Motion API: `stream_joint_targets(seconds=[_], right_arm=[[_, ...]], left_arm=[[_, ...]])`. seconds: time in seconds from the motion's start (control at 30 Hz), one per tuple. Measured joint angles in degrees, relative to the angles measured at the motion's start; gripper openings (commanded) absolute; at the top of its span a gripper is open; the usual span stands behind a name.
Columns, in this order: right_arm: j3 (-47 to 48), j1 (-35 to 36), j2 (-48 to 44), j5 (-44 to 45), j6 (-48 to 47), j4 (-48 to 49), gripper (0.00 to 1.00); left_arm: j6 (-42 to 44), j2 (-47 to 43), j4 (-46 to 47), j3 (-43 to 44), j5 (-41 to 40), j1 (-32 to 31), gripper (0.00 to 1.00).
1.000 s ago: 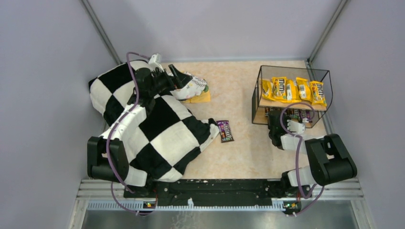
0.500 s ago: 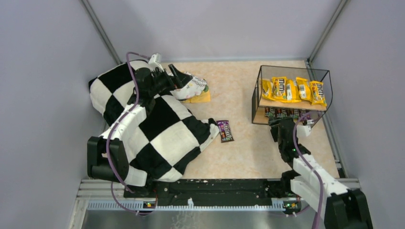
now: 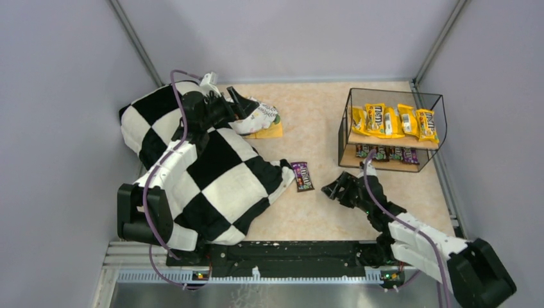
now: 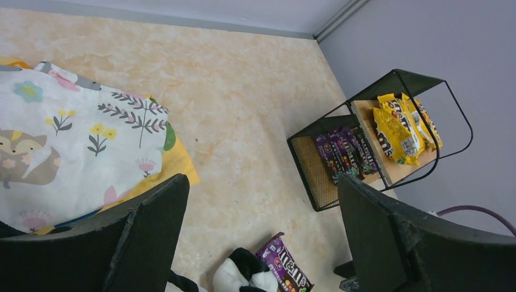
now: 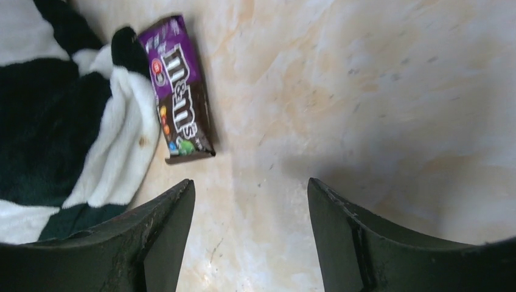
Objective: Place and organize the candy bags onto the shelf
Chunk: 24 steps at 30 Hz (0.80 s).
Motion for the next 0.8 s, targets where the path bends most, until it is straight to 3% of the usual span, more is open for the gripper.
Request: stream_joint_targets(seconds=[0.23,0.4,0.8], right_arm=[[1.16,7.17,15.17,-0.83,8.63,15.08,0.66],[2.45,9.03,20.72,1.27,16.31,19.30,0.62],[7.21,16.46,25.86,13.29,37.90,12.72,0.51]], left_arm=[[1.18,0.00,-0.11,0.00,-1.18,-0.68,0.98],[1.31,0.00,-0.13,0.00,-1.22,-0.70,0.98],[1.42,0.00,-0.15,0.00,-1.20,-0.70,0.98]])
